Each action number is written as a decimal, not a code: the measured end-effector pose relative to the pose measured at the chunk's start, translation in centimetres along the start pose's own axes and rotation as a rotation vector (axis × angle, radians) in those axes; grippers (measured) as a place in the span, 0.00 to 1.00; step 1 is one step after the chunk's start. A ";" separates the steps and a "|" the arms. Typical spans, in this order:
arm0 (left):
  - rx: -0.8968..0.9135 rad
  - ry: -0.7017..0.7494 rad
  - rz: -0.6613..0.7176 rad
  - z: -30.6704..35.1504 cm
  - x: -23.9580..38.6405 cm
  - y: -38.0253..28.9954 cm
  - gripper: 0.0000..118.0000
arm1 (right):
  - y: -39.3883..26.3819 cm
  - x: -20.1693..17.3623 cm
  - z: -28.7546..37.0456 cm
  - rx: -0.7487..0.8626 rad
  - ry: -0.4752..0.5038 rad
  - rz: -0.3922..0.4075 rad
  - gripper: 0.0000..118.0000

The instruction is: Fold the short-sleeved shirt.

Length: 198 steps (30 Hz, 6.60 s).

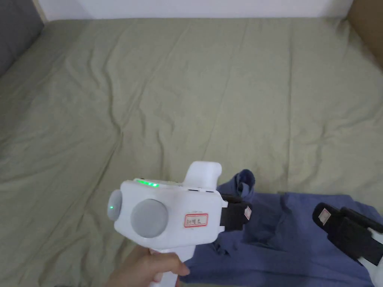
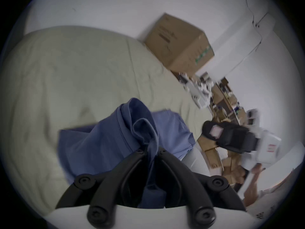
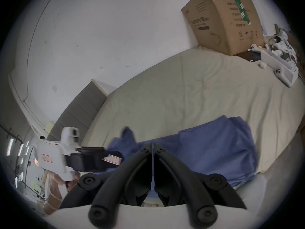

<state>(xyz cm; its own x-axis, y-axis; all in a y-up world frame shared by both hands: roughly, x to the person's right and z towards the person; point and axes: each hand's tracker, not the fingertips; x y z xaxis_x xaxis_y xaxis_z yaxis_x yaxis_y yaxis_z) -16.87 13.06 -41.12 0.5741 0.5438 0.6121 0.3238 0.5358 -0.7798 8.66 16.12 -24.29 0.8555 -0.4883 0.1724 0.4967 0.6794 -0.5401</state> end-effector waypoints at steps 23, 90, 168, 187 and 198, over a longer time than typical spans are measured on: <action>-0.069 0.142 0.191 -3.6 -1.7 -3.4 0.07 | -1.8 4.4 1.8 0.001 -0.030 -0.125 0.03; 0.046 0.487 0.358 14.7 -7.2 -0.6 0.08 | -1.0 3.0 0.7 -0.086 -0.046 -0.034 0.03; -0.190 0.009 0.338 -3.3 -13.6 -2.9 0.23 | -4.6 -4.1 -13.5 -0.462 -0.199 0.339 0.03; -0.309 0.709 0.292 23.1 -33.0 -0.3 0.17 | -2.6 -9.1 -11.0 -0.315 -0.140 0.293 0.03; -0.446 1.014 0.171 23.2 -36.6 0.6 0.35 | -1.7 -7.4 -10.7 -0.317 -0.263 0.356 0.03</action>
<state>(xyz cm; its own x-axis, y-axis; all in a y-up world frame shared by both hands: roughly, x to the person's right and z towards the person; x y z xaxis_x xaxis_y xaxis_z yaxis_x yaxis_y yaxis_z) -55.11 8.45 -60.99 0.9181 -0.2986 0.2606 0.3056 0.1144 -0.9453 -0.04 12.73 -33.42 0.9908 -0.0772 0.1115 0.1356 0.5593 -0.8178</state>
